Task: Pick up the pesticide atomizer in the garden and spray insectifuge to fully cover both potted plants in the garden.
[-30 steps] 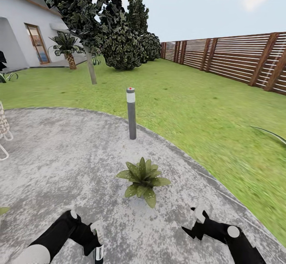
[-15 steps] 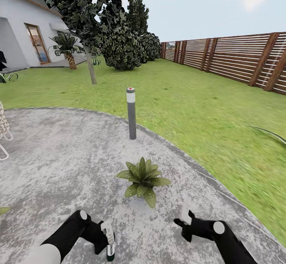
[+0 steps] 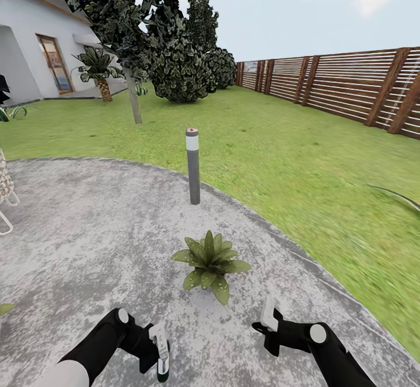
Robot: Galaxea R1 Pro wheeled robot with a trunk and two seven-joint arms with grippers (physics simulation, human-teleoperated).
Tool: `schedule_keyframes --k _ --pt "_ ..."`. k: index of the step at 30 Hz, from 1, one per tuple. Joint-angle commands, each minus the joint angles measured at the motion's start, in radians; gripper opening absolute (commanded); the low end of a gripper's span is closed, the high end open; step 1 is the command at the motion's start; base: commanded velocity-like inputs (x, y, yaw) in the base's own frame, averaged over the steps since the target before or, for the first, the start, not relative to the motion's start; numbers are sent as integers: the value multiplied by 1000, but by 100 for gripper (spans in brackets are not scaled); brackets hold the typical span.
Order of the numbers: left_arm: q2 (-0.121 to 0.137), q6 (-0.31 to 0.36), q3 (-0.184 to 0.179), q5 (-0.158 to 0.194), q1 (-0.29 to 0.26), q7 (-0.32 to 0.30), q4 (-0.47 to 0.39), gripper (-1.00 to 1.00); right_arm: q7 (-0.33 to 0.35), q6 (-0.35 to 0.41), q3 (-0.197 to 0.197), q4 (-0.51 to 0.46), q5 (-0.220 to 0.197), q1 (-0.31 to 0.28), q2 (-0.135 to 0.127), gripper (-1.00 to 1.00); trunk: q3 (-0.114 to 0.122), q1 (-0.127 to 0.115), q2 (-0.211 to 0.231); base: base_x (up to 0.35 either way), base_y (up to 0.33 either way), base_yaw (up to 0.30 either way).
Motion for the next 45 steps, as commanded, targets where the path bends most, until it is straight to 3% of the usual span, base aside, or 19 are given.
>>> schedule_keyframes --k 1,24,27,29,32,35,37,40,45 --pt "3 10 -4 2 1 -3 -2 -100 3 -6 -3 -1 8 0 0 -100 -1 0 0 0 0 0" --pt "-8 10 -4 4 3 4 15 -100 10 -4 2 -6 4 0 3 -100 -1 0 0 0 0 0" --pt "-8 9 -10 2 3 4 8 -100 18 -3 6 -32 2 0 26 -100 -1 0 0 0 0 0" --pt "-7 9 -12 -6 2 4 1 -100 28 -3 10 -53 2 0 71 -100 -1 0 0 0 0 0" --pt "-7 9 -11 -35 -2 4 -2 -100 32 -3 42 -60 3 0 117 -100 -1 0 0 0 0 0" --pt "-7 8 -9 -63 -10 5 -3 -100 32 -3 97 -62 3 0 127 -100 -1 0 0 0 0 0" --pt "-5 8 -9 -68 -12 5 -3 -100 31 -3 109 -62 3 0 128 -100 -1 0 0 0 0 0" --pt "-7 7 -9 -70 -13 6 -4 -100 31 -3 115 -63 2 0 130 -100 -1 0 0 0 0 0" --pt "-12 6 -9 -67 -9 24 -51 -100 32 -3 117 -63 2 0 157 -100 -1 0 0 0 0 0"
